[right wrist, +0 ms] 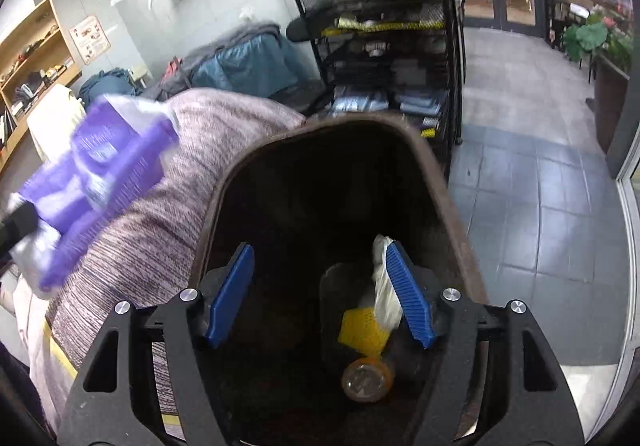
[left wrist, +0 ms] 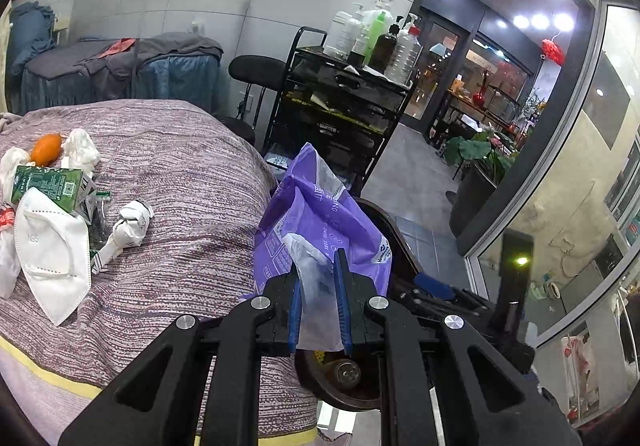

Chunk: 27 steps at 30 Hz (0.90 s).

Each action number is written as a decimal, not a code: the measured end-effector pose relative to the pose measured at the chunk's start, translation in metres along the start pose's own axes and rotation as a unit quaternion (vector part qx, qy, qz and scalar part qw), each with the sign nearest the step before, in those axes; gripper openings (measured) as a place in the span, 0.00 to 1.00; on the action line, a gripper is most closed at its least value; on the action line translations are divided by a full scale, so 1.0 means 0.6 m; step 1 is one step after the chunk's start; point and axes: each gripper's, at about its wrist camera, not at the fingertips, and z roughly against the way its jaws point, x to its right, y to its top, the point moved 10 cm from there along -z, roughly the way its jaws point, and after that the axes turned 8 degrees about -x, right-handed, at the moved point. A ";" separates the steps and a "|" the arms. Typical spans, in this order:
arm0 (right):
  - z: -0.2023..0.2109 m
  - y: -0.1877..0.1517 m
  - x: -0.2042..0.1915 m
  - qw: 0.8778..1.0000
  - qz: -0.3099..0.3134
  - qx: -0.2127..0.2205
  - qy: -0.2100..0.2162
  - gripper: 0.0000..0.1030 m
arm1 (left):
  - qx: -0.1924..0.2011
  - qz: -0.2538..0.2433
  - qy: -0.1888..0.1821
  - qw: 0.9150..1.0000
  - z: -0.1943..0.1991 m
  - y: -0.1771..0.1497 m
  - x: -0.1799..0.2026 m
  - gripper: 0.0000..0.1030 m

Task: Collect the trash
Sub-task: 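Carry the white-red bag into the bin and open the right tool while the left holds the purple pack, then lower the purple wipes pack into the bin and open the left tool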

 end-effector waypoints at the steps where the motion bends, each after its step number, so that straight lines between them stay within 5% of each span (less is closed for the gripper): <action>1: 0.007 0.006 0.003 1.000 0.001 0.012 -0.007 0.68 | -0.002 0.000 -0.001 1.000 -0.002 0.000 0.001 0.14; 11: 0.107 0.056 0.060 0.991 -0.037 0.117 -0.057 0.77 | -0.040 -0.001 -0.032 0.999 -0.045 -0.007 0.036 0.14; 27: 0.134 0.056 0.103 0.987 -0.066 0.128 -0.068 0.80 | -0.120 -0.030 -0.028 0.992 -0.154 -0.038 0.082 0.14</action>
